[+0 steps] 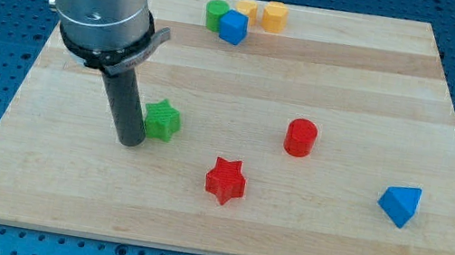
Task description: Push the green star to the center
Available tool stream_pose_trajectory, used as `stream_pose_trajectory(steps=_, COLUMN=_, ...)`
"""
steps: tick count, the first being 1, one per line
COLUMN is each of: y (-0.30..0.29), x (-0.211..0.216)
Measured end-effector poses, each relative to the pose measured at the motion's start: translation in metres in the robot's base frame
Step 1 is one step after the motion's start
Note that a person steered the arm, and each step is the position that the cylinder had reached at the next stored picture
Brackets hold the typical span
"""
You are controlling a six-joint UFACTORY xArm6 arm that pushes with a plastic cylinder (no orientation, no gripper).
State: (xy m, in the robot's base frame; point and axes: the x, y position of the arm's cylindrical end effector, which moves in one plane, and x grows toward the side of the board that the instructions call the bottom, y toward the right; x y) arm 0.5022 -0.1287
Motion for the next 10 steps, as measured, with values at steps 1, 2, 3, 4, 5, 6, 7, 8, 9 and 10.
stream_pose_trajectory(steps=1, y=0.017, x=-0.020)
stream_pose_trajectory(steps=2, y=0.020, x=-0.030)
stream_pose_trajectory(steps=3, y=0.020, x=-0.053)
stream_pose_trajectory(steps=4, y=0.023, x=-0.072)
stream_pose_trajectory(steps=5, y=0.048, x=-0.069)
stream_pose_trajectory(steps=6, y=0.067, x=-0.067)
stream_pose_trajectory(steps=7, y=0.067, x=-0.068)
stream_pose_trajectory(steps=8, y=0.067, x=-0.073)
stream_pose_trajectory(steps=9, y=0.067, x=-0.074)
stream_pose_trajectory(steps=10, y=0.079, x=-0.076)
